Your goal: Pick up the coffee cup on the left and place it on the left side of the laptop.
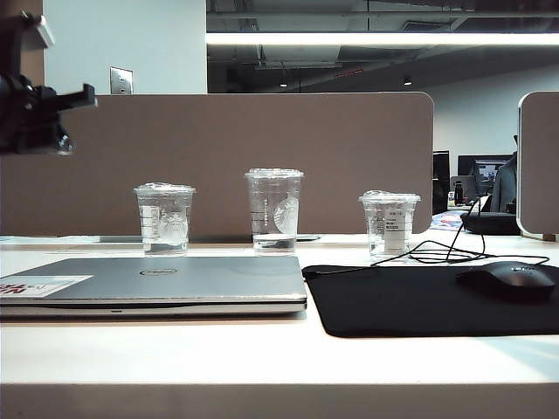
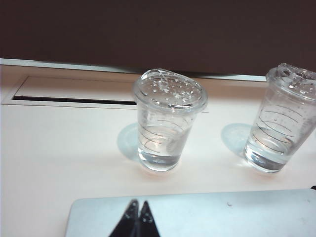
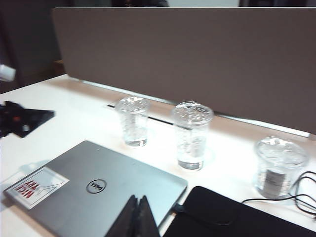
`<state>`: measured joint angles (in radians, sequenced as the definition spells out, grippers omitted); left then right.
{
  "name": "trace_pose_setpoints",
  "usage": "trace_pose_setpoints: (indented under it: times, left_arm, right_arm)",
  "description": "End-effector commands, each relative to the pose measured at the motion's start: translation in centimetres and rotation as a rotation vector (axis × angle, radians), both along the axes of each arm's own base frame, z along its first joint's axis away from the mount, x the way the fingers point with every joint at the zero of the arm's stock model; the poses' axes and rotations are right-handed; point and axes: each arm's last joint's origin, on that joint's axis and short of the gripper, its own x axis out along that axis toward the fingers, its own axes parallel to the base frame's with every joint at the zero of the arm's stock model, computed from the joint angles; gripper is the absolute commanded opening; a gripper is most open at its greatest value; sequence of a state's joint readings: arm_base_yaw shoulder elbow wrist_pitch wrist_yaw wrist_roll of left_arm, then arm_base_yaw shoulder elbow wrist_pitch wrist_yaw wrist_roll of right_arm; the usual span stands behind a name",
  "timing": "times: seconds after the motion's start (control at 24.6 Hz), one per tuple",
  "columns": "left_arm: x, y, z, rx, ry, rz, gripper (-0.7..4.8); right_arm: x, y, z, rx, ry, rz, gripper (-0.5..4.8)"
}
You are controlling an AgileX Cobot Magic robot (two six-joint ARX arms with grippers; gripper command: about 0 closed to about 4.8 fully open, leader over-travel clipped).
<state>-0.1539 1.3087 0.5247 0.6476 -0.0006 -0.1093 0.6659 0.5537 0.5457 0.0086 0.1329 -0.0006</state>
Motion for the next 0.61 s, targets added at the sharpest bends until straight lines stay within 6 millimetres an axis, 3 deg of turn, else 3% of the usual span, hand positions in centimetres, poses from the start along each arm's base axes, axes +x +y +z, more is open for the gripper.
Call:
trace_pose_setpoints:
  times: [0.04, 0.24, 0.37, 0.41, 0.45, 0.49, 0.53, 0.61]
  left_arm:
    - [0.9, -0.8, 0.0, -0.009, -0.032, -0.026, -0.05]
    - [2.7, -2.3, 0.0, 0.0, -0.024, -0.067, -0.05]
    - [5.2, -3.4, 0.2, -0.002, -0.021, -0.08, -0.02]
    - [5.8, -3.5, 0.0, -0.005, -0.016, -0.08, 0.32]
    - [6.3, -3.6, -0.1, -0.006, -0.012, -0.08, 0.95]
    - [7.2, -3.8, -0.5, -0.004, -0.002, -0.074, 3.55]
    - [7.6, -3.9, -0.6, -0.003, 0.003, -0.058, 4.79]
    - [8.5, -4.0, -1.1, -0.02, 0.018, -0.022, 4.79]
  right_arm:
    - [-0.1, 0.4, 0.1, -0.01, 0.007, 0.02, -0.04]
    - [-0.3, 0.8, -0.5, -0.044, 0.049, 0.049, -0.04]
    - [-0.3, 0.8, -0.6, -0.05, 0.058, 0.048, -0.04]
    - [-0.3, 0.8, -0.6, -0.049, 0.056, 0.048, -0.04]
    - [-0.3, 0.8, -0.6, -0.048, 0.056, 0.048, -0.04]
    - [-0.3, 0.8, -0.6, -0.048, 0.056, 0.048, -0.04]
    - [-0.3, 0.8, -0.6, -0.048, 0.056, 0.048, -0.04]
    - [-0.3, 0.8, -0.6, -0.048, 0.056, 0.048, -0.04]
